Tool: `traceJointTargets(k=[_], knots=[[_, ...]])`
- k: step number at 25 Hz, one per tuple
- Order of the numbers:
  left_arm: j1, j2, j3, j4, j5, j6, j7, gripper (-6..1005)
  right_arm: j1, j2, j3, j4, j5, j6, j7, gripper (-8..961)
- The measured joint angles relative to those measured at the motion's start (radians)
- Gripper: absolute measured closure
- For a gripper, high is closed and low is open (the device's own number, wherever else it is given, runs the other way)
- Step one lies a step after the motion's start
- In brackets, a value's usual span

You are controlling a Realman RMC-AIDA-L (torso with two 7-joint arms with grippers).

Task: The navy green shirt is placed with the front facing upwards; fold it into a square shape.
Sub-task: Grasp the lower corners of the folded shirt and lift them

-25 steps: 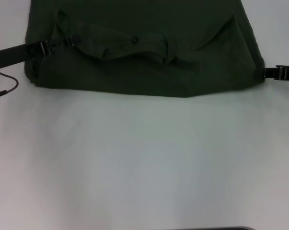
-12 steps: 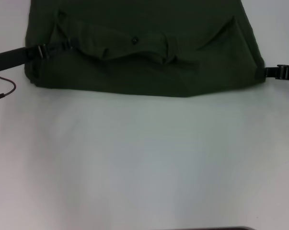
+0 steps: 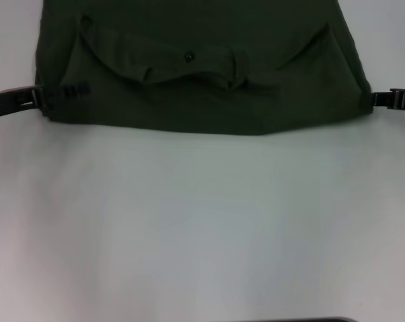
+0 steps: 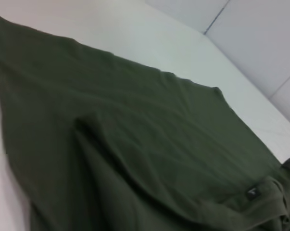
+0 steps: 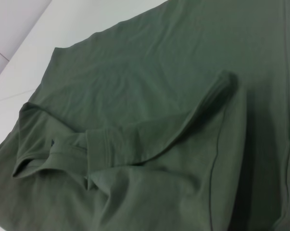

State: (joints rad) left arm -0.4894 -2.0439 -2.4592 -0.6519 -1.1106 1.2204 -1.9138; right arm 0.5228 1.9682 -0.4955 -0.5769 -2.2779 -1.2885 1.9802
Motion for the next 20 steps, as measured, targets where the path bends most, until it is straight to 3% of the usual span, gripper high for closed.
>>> traceJointTargets(k=[7,20], knots=[[-0.002,0.003,0.004,0.005,0.006,-0.043,0.017,114,0.002,0.0,0.0,0.001,0.0,0.0,0.003,931],[-0.007,-0.013,0.006,0.007,0.053,-0.089,0.019,113,0.004,-0.002,0.002,0.001,0.0,0.009,0.001,933]])
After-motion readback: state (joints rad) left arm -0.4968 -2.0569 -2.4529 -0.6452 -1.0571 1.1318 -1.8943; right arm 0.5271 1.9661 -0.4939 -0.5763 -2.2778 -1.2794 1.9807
